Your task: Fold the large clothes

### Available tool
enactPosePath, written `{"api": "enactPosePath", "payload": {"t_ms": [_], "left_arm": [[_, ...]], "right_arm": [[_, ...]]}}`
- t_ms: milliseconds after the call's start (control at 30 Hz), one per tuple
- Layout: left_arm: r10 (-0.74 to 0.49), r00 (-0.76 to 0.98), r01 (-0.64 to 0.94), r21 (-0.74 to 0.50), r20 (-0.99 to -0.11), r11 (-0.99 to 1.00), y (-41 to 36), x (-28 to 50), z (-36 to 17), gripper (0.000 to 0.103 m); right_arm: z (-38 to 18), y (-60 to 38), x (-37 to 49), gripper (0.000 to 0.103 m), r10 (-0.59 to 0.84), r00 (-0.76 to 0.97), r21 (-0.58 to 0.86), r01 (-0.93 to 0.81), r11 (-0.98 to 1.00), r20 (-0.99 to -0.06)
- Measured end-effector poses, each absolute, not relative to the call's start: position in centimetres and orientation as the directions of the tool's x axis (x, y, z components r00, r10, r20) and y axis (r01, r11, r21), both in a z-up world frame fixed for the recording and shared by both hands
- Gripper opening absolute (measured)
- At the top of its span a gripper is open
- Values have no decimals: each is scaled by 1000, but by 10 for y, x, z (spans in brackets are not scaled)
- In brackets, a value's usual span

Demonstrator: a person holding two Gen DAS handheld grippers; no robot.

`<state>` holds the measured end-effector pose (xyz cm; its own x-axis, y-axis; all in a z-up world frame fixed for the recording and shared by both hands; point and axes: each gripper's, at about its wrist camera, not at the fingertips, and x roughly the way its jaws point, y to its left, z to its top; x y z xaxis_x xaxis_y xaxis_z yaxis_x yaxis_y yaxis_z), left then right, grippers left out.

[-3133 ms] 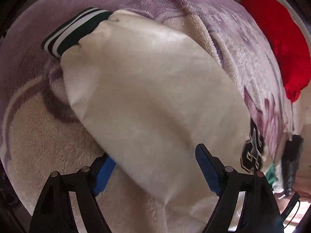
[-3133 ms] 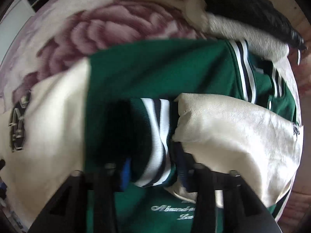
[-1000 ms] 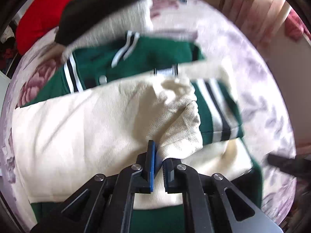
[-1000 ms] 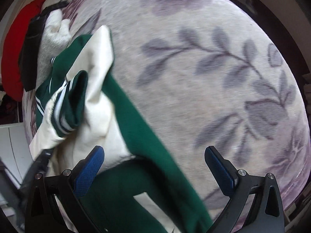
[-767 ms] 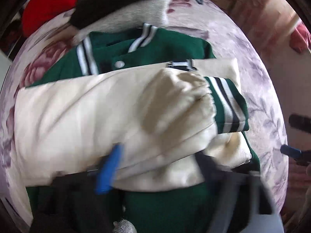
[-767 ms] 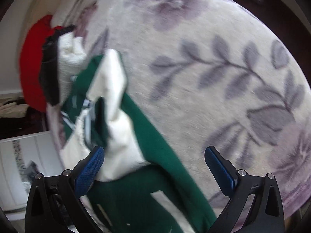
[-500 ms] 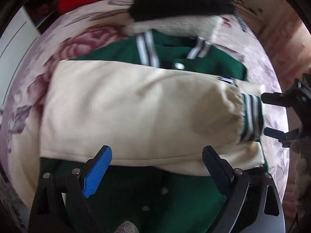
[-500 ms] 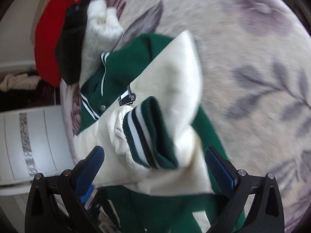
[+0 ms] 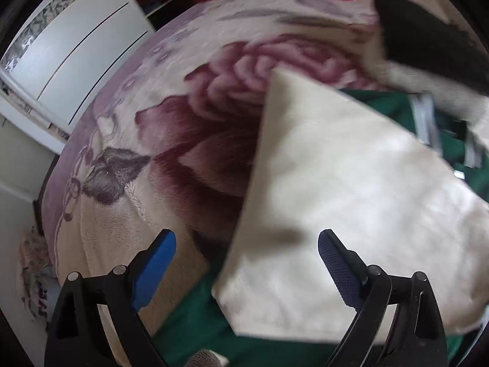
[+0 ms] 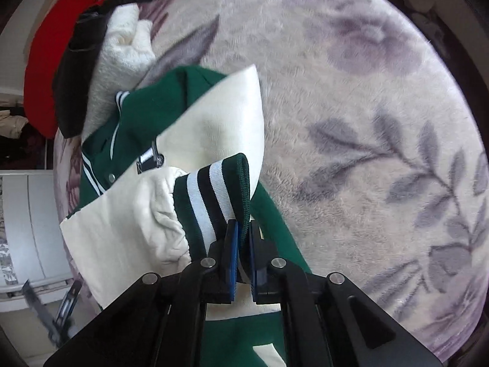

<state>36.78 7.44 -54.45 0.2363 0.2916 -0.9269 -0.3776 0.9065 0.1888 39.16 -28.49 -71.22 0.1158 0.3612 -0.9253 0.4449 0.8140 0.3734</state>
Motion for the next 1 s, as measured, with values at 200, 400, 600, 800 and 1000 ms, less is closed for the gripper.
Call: {"api": "enactPosePath", "payload": {"t_ms": [200,400,600,800,1000], "left_arm": [[200,155,-419,119,-967,900,97,379,-581,99],[217,257,-374,110,-942,921,67,354,-535,100],[180,304,-325,76,-936,943,18,341,-520,100],[114,309,-233,41,-944,972,-20,337,-525,100],[80,260,-158,39,-962,987,-32,303,-532,100]], "right_arm": [[-706,-304,413,42,429,84,418,455,786,-899],[-727,-369,456,72,465,187,474,608,637,-865],[-796,-352,509,33,652,77,550,617,563,-754],[-743,-344,549,7,302,158,341,464,818,-940],[-757,-348,547,15,398,118,404,473,783,-910]]}}
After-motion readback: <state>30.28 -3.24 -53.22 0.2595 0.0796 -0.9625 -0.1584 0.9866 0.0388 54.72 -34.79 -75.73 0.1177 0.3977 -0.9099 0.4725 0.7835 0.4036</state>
